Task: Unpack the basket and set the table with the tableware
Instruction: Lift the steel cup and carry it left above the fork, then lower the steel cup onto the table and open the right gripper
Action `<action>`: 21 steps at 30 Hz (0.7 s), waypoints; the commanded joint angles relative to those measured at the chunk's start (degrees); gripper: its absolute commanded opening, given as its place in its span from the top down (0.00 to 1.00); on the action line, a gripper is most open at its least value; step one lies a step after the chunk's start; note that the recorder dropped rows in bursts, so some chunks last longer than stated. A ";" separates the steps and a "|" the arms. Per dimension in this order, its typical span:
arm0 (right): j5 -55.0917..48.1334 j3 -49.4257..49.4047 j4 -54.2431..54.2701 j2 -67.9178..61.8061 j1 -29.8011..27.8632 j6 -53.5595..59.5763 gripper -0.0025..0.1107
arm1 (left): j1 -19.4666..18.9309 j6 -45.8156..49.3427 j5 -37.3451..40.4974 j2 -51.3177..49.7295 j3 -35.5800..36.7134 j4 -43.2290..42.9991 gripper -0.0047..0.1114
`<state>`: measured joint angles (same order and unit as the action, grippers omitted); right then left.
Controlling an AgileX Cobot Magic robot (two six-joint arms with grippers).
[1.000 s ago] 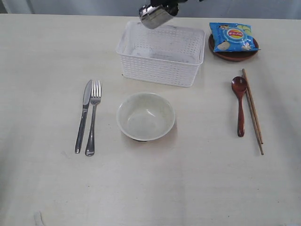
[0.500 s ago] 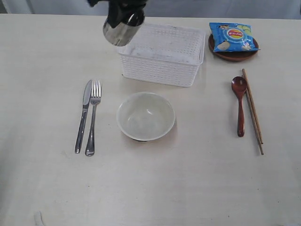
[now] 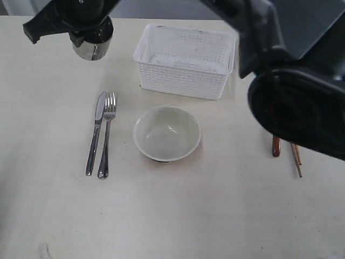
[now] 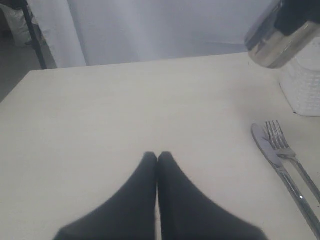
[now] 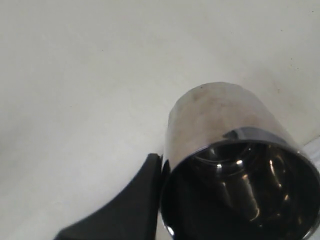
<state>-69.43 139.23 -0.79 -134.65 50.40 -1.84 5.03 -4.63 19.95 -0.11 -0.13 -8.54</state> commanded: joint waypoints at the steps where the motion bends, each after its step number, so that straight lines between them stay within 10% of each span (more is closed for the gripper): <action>1: 2.28 2.63 -2.70 -4.64 -0.27 -0.90 0.98 | 0.29 -0.13 -0.14 0.11 0.13 0.27 0.96; 21: 8.06 2.63 4.26 -11.78 -5.39 3.38 0.98 | 0.29 -0.13 -0.14 0.11 0.13 0.27 0.96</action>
<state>-61.72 141.37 2.71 -145.88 45.27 0.46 5.03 -4.63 19.95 -0.11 -0.13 -8.54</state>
